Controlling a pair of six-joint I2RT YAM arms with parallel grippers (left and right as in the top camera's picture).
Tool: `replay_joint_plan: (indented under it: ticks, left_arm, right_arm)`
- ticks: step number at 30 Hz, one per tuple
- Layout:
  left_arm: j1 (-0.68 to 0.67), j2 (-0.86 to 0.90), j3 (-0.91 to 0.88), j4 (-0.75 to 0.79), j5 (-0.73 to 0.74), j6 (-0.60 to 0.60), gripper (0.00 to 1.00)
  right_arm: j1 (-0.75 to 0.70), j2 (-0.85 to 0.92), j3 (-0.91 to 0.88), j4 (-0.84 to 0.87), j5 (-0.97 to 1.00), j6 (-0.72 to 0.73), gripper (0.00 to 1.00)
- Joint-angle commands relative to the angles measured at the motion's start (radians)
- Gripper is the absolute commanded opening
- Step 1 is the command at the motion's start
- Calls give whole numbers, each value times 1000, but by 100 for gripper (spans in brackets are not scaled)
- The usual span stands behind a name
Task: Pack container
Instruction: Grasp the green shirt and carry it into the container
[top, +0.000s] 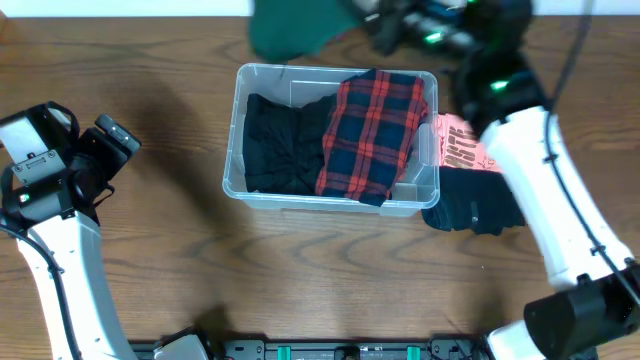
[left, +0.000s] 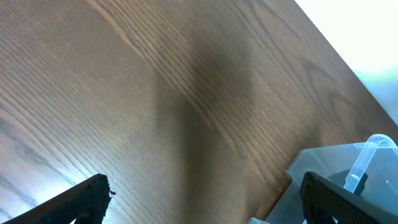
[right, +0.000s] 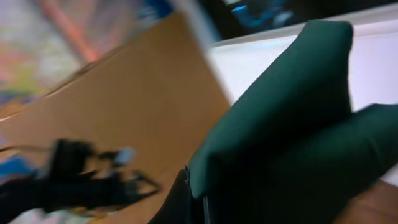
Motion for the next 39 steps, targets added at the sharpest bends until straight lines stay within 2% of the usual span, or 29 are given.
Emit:
replay_joint_plan:
  ticks: [1,5,10,14,17,19,23,25,27,30,32,34,39]
  left_arm:
    - [4,4,4,0,-9,13,98]
    - [4,4,4,0,-9,13,98]
    - [4,4,4,0,-9,13,98]
    - [4,4,4,0,-9,13,98]
    - [4,4,4,0,-9,13,98]
    - [4,4,4,0,-9,13,98]
    - [4,4,4,0,-9,13,98]
    - [4,4,4,0,-9,13,98]
    - [4,4,4,0,-9,13,98]
    - [4,4,4,0,-9,13,98]
    - [4,4,4,0,-9,13,98]
    - [4,4,4,0,-9,13,98]
    - [4,4,4,0,-9,13,98]
  right_arm:
    - [86,-12,9,7,14,-29,1]
    - [141,3,8,-85,76,-160,2]
    - [101,33,8,-418,268,-335,1]
    - [58,62,8,-557,334,-462,1]
    - [47,72,8,-527,255,-463,1]
    - [55,72,8,-443,152,-426,1]
    - [119,75,8,-149,-55,-267,1]
    - [159,75,8,1,-71,-198,1]
    - [171,75,8,66,-62,-188,1]
    - [151,75,7,35,-55,-178,1]
    - [122,75,2,-43,-50,-206,1]
    - [86,75,-5,-142,-23,-253,1]
    - [-39,75,-61,-423,192,-433,1]
